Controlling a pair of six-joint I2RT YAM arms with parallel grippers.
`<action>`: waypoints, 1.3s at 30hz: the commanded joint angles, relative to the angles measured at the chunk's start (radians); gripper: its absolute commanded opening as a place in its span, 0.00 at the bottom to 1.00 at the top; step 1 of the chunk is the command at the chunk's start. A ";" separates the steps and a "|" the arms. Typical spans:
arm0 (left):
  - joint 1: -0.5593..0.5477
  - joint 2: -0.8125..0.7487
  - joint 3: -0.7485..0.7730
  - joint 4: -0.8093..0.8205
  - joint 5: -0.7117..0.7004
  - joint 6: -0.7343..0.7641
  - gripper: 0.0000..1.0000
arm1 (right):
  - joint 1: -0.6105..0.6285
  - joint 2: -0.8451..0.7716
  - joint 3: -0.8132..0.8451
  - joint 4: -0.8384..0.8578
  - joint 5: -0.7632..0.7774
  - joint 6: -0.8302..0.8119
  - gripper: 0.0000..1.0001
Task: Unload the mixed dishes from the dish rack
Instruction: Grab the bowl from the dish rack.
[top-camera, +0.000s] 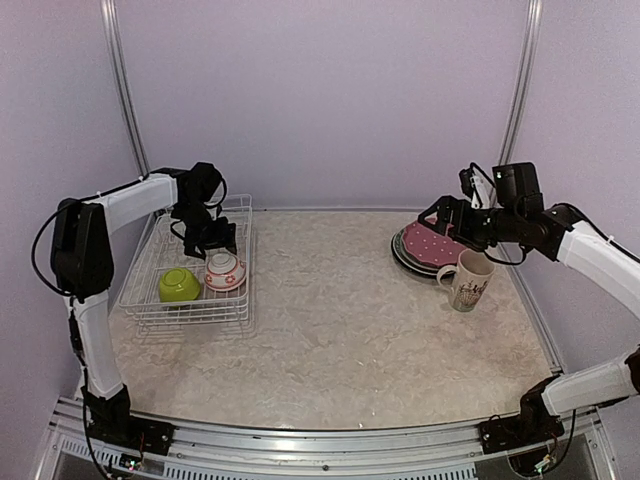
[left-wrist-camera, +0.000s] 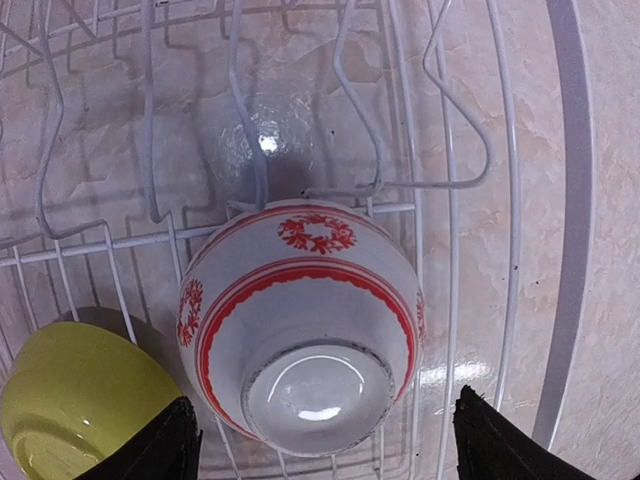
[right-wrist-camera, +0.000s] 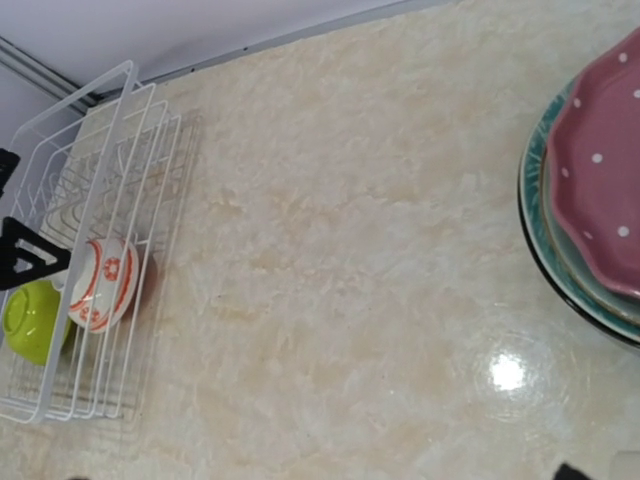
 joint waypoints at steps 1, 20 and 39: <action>-0.009 0.035 0.036 -0.029 -0.019 0.015 0.82 | 0.020 0.022 0.034 0.030 0.009 -0.010 0.98; -0.015 0.087 0.062 -0.047 -0.029 0.020 0.67 | 0.043 0.044 0.010 0.054 0.007 0.000 0.98; -0.017 0.046 0.059 -0.051 -0.027 0.027 0.40 | 0.066 0.048 0.007 0.054 0.021 0.013 0.99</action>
